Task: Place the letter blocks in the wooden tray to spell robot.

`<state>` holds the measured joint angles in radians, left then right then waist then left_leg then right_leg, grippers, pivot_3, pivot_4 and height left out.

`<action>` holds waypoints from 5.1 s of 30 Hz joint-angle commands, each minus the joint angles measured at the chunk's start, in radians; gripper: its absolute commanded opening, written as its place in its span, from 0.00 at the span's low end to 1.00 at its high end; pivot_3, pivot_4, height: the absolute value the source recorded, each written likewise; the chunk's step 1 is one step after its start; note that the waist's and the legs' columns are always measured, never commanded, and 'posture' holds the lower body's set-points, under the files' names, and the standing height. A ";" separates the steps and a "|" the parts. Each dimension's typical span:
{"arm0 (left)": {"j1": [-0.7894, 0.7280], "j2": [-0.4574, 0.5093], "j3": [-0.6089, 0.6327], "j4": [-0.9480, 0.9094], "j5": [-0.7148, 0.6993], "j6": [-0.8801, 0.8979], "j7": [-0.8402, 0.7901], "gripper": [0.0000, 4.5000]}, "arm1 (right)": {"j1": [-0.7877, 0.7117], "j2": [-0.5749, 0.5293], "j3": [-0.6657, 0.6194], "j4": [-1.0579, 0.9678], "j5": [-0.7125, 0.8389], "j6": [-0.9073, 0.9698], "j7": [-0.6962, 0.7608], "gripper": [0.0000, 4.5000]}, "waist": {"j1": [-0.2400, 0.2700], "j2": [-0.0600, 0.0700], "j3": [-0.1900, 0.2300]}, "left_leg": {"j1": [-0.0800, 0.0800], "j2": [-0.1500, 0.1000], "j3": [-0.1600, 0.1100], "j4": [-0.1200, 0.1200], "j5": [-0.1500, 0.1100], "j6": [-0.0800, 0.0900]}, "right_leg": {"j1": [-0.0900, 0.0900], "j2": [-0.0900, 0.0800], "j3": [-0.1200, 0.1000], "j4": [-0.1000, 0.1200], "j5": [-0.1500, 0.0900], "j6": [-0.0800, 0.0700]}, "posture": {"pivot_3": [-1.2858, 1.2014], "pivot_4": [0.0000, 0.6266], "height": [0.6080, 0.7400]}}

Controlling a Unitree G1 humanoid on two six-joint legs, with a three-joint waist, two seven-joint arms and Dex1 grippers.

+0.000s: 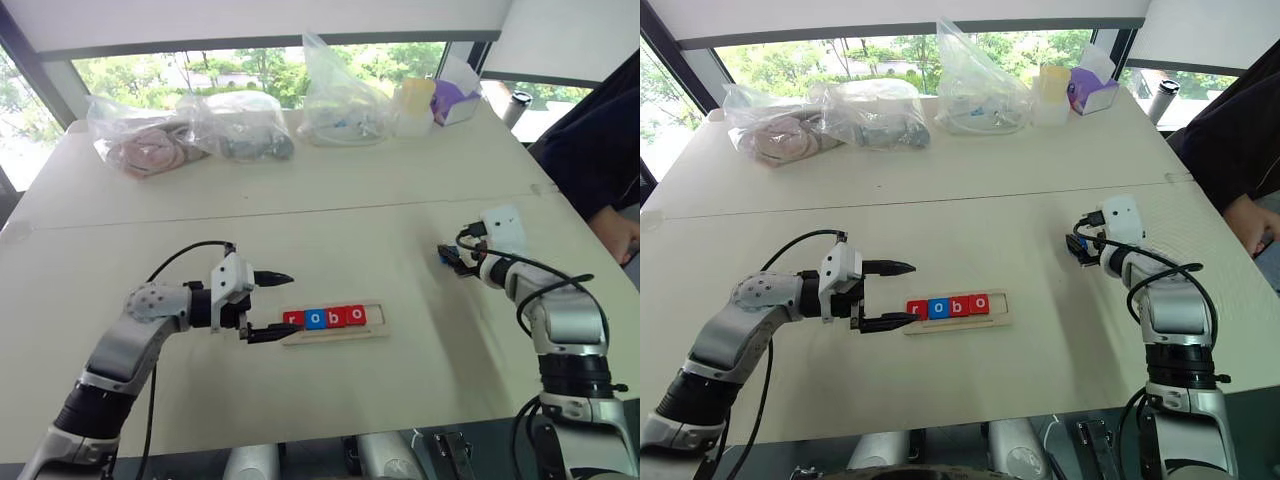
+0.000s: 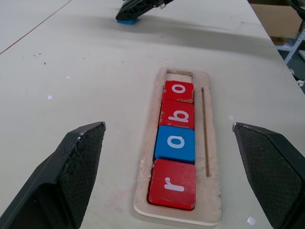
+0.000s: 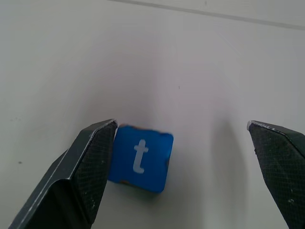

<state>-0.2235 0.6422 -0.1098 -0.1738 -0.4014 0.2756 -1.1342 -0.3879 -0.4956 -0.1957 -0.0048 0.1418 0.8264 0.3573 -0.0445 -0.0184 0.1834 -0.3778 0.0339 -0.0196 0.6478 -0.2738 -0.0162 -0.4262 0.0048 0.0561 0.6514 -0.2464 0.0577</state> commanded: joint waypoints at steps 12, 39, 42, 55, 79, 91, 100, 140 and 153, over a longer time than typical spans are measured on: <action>-0.009 0.003 0.010 -0.012 0.008 -0.017 0.008 1.00 | 0.063 0.070 -0.008 -0.143 0.054 0.119 -0.083 0.80 | 0.001 0.000 0.000 | 0.000 0.000 0.000 0.000 0.000 0.000 | 0.000 0.000 0.000 0.000 0.000 0.000 | 0.52 0.24 1.00; -0.022 -0.023 -0.012 0.021 0.025 -0.038 -0.016 1.00 | 0.320 0.367 -0.094 -0.934 0.133 0.788 -0.244 0.26 | 0.000 0.000 0.000 | -0.001 0.000 -0.002 -0.001 0.000 0.000 | 0.000 0.000 0.000 -0.001 -0.005 0.000 | 0.52 0.24 1.00; -0.038 -0.028 -0.018 0.036 0.028 -0.045 -0.017 1.00 | 0.313 0.337 -0.086 -0.924 0.150 0.788 -0.219 0.49 | 0.000 0.000 0.000 | -0.001 0.000 -0.001 -0.001 0.000 0.000 | 0.000 -0.001 0.000 -0.002 -0.005 0.000 | 0.52 0.24 1.00; -0.061 -0.044 -0.026 0.059 0.040 -0.064 -0.014 1.00 | 0.287 -0.385 0.034 -0.591 0.296 0.177 0.455 0.98 | 0.001 -0.001 0.001 | -0.003 0.000 -0.001 -0.001 0.000 0.000 | -0.001 -0.001 -0.001 -0.005 -0.005 0.000 | 0.52 0.24 1.00; -0.030 -0.024 -0.001 0.009 0.027 -0.043 0.022 1.00 | 0.230 -0.439 0.238 -0.061 0.082 -0.570 0.785 0.47 | 0.003 -0.001 0.002 | -0.002 0.000 0.000 0.001 0.000 0.000 | 0.000 -0.001 0.000 -0.003 -0.005 0.001 | 0.52 0.24 1.00; -0.027 -0.021 -0.003 0.001 0.024 -0.038 0.028 1.00 | 0.096 -0.413 0.325 -0.280 0.114 -0.436 0.828 0.25 | 0.005 -0.001 0.002 | -0.001 0.000 -0.001 0.001 0.000 0.000 | 0.000 -0.001 0.000 -0.002 -0.004 0.001 | 0.52 0.24 1.00; -0.012 -0.019 0.003 -0.022 0.018 -0.024 0.037 1.00 | 0.017 -0.395 0.447 -0.211 0.033 -0.477 0.870 0.25 | 0.006 -0.001 0.002 | -0.001 0.000 0.000 0.001 0.000 0.000 | 0.000 -0.001 0.000 -0.002 -0.004 -0.001 | 0.52 0.24 1.00; 0.028 -0.009 0.007 -0.073 0.003 -0.004 0.074 1.00 | -0.064 -0.282 0.515 -0.115 -0.044 -0.509 0.904 0.25 | 0.003 -0.001 0.002 | -0.001 0.000 0.000 0.001 0.000 0.000 | 0.000 -0.001 0.000 -0.001 -0.001 0.000 | 0.52 0.24 1.00; 0.023 -0.012 0.005 -0.070 0.005 -0.004 0.078 1.00 | -0.088 -0.281 0.509 -0.115 -0.034 -0.489 0.904 0.99 | 0.004 -0.001 0.002 | -0.001 0.000 0.000 0.001 0.000 0.000 | 0.000 -0.001 0.000 -0.001 -0.001 0.000 | 0.52 0.24 1.00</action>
<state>-0.1981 0.6273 -0.1300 -0.2120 -0.3833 0.2768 -1.0602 -0.4519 -0.7779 0.3319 -0.1017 0.0990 0.3318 1.2623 -0.0409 -0.0193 0.1859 -0.3788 0.0335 -0.0199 0.6491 -0.2738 -0.0162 -0.4264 0.0040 0.0557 0.6505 -0.2469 0.0578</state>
